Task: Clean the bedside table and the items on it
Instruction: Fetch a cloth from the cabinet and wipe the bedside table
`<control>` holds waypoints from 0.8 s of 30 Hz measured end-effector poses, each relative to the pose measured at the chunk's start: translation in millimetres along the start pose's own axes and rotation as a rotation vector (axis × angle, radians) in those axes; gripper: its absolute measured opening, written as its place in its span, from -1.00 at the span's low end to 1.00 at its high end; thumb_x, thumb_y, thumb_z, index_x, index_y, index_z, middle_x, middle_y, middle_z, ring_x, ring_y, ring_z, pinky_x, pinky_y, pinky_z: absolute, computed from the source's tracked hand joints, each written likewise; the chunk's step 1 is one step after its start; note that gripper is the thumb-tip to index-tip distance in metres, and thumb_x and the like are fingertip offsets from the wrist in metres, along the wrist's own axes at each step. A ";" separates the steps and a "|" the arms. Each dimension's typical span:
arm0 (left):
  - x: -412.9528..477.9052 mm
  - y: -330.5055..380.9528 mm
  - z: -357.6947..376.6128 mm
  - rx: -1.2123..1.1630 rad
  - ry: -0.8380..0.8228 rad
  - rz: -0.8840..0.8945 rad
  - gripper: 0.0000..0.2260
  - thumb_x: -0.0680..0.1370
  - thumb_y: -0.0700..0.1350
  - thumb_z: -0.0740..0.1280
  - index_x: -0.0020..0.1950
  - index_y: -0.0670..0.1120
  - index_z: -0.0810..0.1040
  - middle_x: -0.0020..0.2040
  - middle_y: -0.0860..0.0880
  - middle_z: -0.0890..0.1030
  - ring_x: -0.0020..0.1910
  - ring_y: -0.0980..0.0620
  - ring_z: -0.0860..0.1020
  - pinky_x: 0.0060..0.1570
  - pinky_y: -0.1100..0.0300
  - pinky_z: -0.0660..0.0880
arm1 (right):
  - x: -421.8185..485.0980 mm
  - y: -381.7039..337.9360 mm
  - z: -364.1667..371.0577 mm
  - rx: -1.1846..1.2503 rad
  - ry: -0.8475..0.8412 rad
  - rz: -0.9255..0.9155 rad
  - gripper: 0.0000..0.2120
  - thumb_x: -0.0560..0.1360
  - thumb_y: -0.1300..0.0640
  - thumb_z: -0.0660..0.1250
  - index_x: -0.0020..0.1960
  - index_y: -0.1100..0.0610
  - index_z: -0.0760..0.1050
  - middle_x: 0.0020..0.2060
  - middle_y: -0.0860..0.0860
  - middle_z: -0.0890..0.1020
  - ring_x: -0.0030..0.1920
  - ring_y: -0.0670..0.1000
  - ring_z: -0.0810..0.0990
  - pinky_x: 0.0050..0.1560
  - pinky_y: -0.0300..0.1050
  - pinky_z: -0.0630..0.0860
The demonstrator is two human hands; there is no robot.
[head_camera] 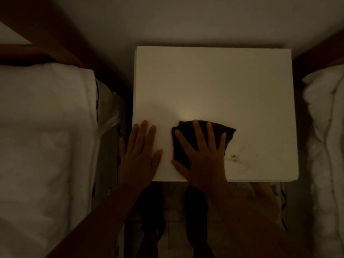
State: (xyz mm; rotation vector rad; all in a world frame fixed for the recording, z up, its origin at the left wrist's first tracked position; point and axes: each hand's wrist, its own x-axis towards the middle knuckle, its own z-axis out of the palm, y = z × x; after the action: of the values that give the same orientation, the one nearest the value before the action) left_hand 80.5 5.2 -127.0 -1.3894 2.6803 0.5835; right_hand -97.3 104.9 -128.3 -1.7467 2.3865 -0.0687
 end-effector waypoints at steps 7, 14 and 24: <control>-0.3 3.4 0.0 0.083 0.001 -0.024 -0.44 0.62 0.15 0.00 0.58 0.01 0.02 0.60 -0.03 0.00 0.58 -0.07 -0.06 0.44 -0.26 0.10 | -29.9 83.6 -12.4 -0.076 -0.063 0.175 -0.23 0.41 -0.49 0.03 0.53 -0.23 0.00 0.57 0.15 0.03 0.54 0.29 -0.04 0.40 0.49 -0.11; 1.5 4.3 1.3 0.037 0.017 -0.008 -0.44 0.62 0.14 0.00 0.58 -0.04 0.04 0.60 -0.07 0.02 0.57 -0.10 -0.06 0.42 -0.22 0.20 | -72.1 157.6 -27.7 -0.069 -0.112 0.332 -0.31 0.47 -0.42 -0.03 0.54 -0.21 -0.01 0.58 0.12 -0.03 0.55 0.25 -0.06 0.39 0.50 -0.07; 1.4 -3.6 2.9 -0.238 0.112 0.084 -0.51 0.64 -0.04 0.05 0.55 -0.16 0.13 0.58 -0.12 0.05 0.57 -0.11 -0.07 0.53 0.09 -0.12 | -72.6 53.7 -22.0 0.040 -0.110 0.423 -0.44 0.57 -0.27 -0.15 0.54 -0.17 0.04 0.56 0.13 0.07 0.54 0.27 -0.01 0.43 0.44 -0.05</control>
State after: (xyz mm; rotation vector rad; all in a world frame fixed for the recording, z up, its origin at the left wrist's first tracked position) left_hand 82.3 3.3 -131.1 -1.4057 2.8467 0.8836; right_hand -130.4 188.8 -105.8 -1.1638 2.5918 0.0371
